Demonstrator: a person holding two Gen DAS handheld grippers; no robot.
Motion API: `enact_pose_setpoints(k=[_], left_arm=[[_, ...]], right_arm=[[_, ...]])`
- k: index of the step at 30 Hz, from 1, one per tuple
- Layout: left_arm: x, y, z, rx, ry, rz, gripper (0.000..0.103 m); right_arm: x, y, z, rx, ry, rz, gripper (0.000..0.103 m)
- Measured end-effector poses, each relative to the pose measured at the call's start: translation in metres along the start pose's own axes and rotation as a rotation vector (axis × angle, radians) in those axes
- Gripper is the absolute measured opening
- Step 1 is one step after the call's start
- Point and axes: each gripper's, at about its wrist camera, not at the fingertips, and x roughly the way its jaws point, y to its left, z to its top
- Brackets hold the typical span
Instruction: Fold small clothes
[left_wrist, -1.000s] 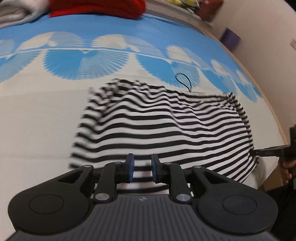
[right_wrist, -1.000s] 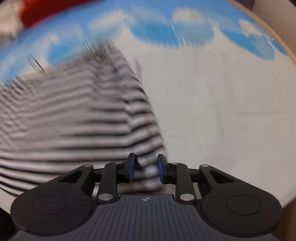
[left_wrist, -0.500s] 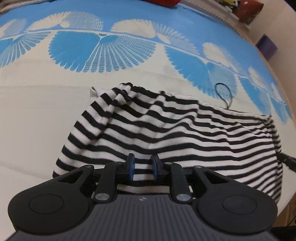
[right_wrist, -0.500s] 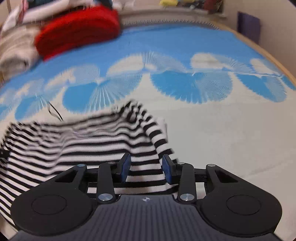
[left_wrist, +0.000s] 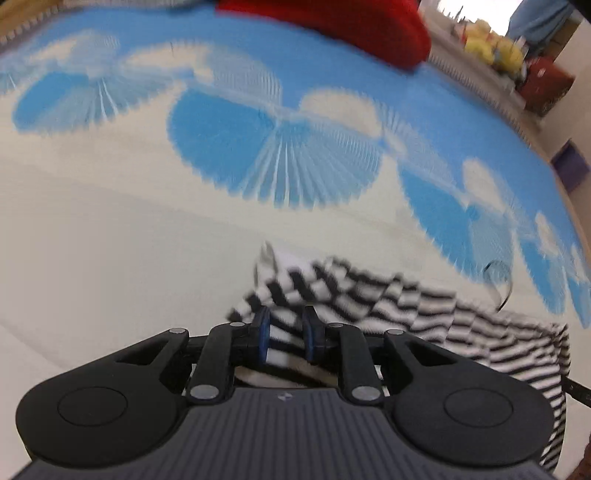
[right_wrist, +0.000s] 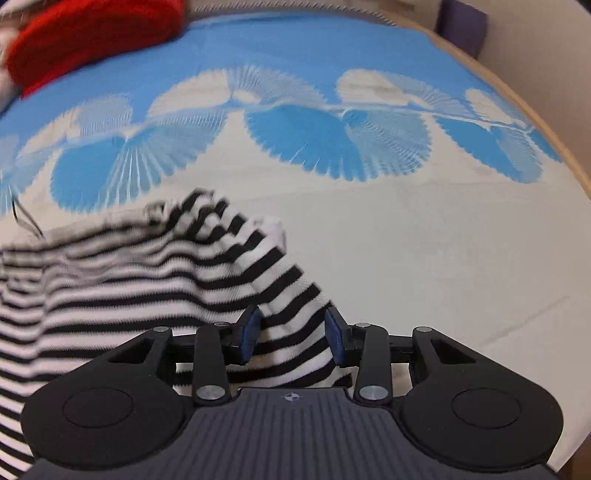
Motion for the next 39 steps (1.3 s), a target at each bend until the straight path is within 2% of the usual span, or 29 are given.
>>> enact_pose_setpoints(k=[2, 4, 8, 11, 13, 19, 23, 27, 29, 31, 39], left_arm=[[-0.019, 0.007, 0.001, -0.020, -0.063, -0.047, 0.028], [-0.029, 0.019, -0.001, -0.045, -0.062, -0.093, 0.038], [-0.033, 0.052, -0.013, -0.094, 0.063, -0.171, 0.041], [-0.043, 0.078, -0.028, -0.092, 0.125, -0.192, 0.041], [-0.049, 0.095, -0.044, -0.090, 0.174, -0.197, 0.041], [-0.071, 0.128, -0.085, -0.201, 0.275, -0.175, 0.042], [-0.077, 0.126, -0.105, -0.306, 0.287, -0.185, 0.044], [-0.068, 0.120, -0.126, -0.429, 0.337, -0.098, 0.046], [-0.062, 0.117, -0.134, -0.472, 0.353, -0.095, 0.046], [-0.056, 0.113, -0.136, -0.483, 0.349, -0.100, 0.051], [-0.047, 0.114, -0.129, -0.571, 0.296, -0.106, 0.048]], right_arm=[[-0.019, -0.006, -0.002, 0.019, -0.065, 0.013, 0.040], [-0.039, -0.013, -0.004, 0.028, -0.130, 0.030, 0.041], [-0.086, -0.029, -0.012, 0.043, -0.243, 0.104, 0.041], [-0.122, -0.040, -0.021, 0.029, -0.313, 0.125, 0.043], [-0.140, -0.050, -0.029, 0.026, -0.335, 0.132, 0.048], [-0.159, -0.078, -0.043, 0.110, -0.331, 0.144, 0.048], [-0.157, -0.088, -0.046, 0.161, -0.314, 0.143, 0.048], [-0.157, -0.087, -0.047, 0.148, -0.303, 0.140, 0.048], [-0.158, -0.084, -0.048, 0.127, -0.304, 0.138, 0.048], [-0.160, -0.083, -0.049, 0.113, -0.302, 0.138, 0.048], [-0.162, -0.093, -0.053, 0.135, -0.297, 0.125, 0.048]])
